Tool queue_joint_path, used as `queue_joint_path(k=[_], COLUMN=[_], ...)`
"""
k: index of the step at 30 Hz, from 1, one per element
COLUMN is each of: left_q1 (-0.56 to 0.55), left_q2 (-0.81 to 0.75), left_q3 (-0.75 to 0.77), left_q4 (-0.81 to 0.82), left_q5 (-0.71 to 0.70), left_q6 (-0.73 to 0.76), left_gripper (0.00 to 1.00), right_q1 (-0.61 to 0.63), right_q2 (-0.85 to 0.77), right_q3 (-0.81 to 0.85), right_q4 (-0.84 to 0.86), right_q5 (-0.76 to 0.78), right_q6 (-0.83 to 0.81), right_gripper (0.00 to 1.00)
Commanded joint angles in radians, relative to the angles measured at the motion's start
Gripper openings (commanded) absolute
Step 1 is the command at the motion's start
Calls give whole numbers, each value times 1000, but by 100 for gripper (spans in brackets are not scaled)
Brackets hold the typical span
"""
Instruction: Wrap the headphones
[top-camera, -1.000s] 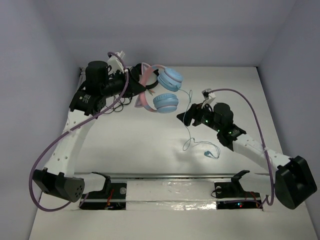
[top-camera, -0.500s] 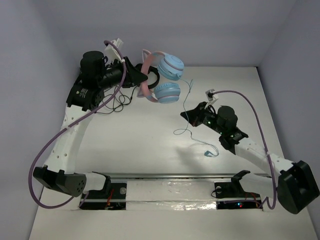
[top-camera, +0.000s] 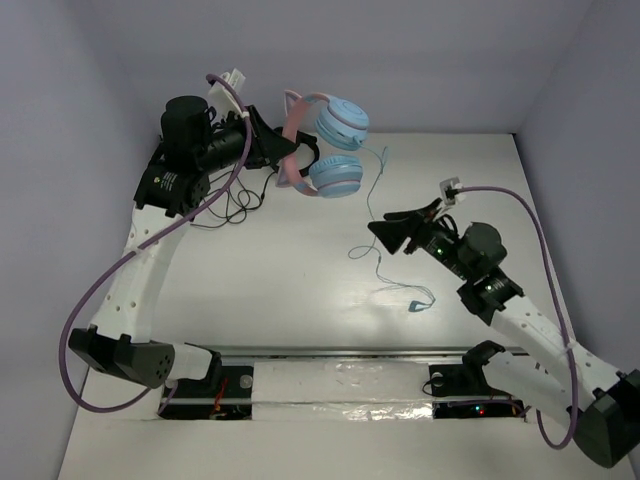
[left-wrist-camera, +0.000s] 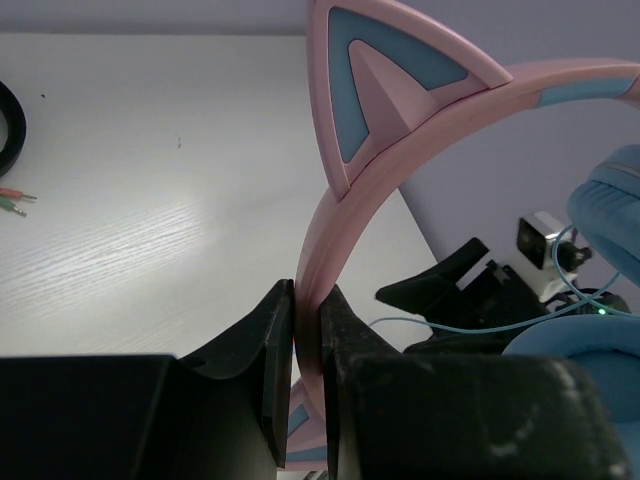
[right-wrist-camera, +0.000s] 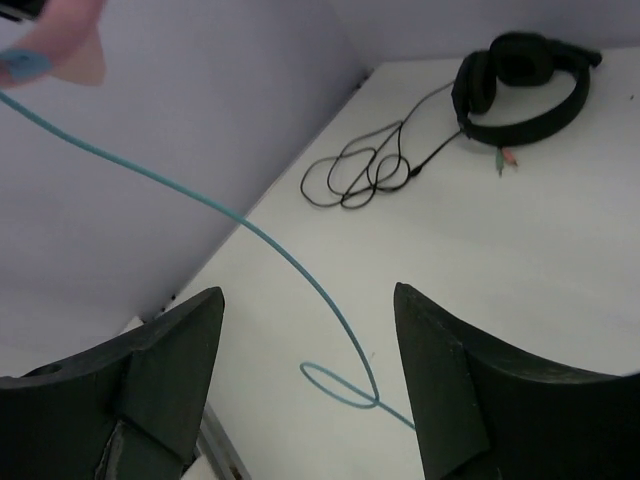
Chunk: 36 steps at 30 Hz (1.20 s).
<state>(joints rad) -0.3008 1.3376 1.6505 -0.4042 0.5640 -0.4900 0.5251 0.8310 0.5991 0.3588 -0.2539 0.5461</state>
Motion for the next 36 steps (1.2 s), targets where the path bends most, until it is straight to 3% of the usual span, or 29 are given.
queue_joint_path(k=[1, 6, 9, 10, 12, 13, 14, 21, 27, 32, 36], left_q1=[2, 2, 2, 2, 2, 2, 2, 57, 109, 120, 120], left_q2=[-28, -29, -37, -38, -37, -37, -37, -55, -60, -101, -129], left_q3=[37, 34, 17, 14, 12, 14, 14, 9, -99, -178, -257], left_q4=[99, 99, 116, 120, 122, 119, 117, 111, 168, 189, 257], left_q5=[25, 31, 37, 40, 45, 42, 39, -15, 105, 122, 191], left_q6=[-44, -44, -54, -58, -61, -61, -61, -58, -105, -133, -202], left_gripper=[0, 0, 0, 0, 0, 0, 0, 0, 0, 0, 0], right_q1=[6, 6, 6, 6, 6, 6, 6, 6, 6, -4, -4], right_q2=[71, 157, 224, 244, 295, 309, 318, 346, 364, 529, 644], right_q3=[14, 41, 42, 48, 65, 74, 93, 166, 272, 480, 541], right_q4=[68, 140, 201, 225, 253, 253, 249, 117, 0, -115, -115], right_q5=[-80, -137, -124, -127, -116, -102, -79, 202, 386, 352, 311], right_q6=[-18, -8, -2, 3, 21, 20, 20, -28, -93, -149, -138], right_gripper=[75, 71, 55, 36, 20, 7, 2, 0, 0, 0, 0])
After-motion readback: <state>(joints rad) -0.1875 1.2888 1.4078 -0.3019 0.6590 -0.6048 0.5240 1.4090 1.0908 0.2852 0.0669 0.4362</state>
